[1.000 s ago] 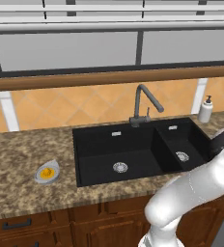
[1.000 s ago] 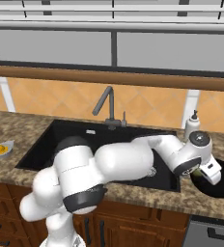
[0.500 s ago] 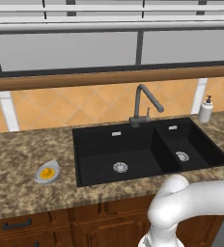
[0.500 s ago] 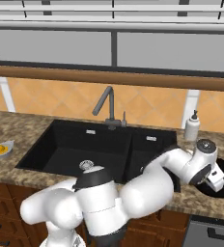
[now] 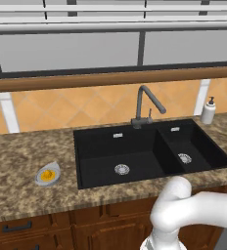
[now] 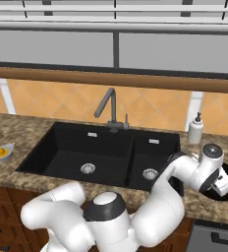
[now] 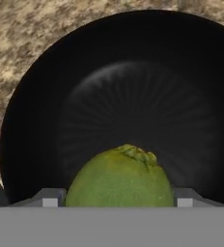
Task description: Pick the lime from the sink and place it in the bowl. Then pick the bowl and place it in the microwave. Then close the microwave door and press the start button.
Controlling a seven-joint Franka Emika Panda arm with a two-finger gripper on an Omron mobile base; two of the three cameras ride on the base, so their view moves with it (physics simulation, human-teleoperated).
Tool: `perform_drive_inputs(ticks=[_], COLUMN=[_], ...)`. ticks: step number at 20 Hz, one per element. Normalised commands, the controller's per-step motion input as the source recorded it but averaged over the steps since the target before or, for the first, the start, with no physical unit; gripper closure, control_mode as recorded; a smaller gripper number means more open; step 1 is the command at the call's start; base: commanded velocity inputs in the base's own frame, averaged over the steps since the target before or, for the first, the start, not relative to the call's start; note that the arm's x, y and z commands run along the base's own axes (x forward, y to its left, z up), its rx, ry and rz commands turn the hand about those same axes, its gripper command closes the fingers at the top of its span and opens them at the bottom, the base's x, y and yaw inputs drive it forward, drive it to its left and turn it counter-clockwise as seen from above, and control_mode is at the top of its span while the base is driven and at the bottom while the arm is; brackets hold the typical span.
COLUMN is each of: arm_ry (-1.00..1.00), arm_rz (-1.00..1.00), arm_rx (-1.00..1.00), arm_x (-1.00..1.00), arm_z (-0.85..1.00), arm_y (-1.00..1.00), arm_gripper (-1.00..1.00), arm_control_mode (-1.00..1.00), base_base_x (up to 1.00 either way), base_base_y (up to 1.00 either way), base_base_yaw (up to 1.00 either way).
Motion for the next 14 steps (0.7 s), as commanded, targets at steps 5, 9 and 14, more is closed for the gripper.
perform_drive_inputs(ticks=[5, 9, 14], arm_ry=[0.06, 0.03, 0.27], arm_rz=[0.0, 0.0, 0.01], arm_rx=[0.0, 0.0, -0.04], arm_x=[0.5, 0.4, 0.37], arm_z=[0.22, 0.41, 0.17], arm_y=[0.01, 0.0, 0.13], arm_gripper=[-1.0, -1.0, -1.0], arm_control_mode=[-1.0, -1.0, -1.0], base_base_x=[0.0, 0.0, 0.0], base_base_y=[0.0, 0.0, 0.0], base_base_yaw=[0.0, 0.0, 0.0])
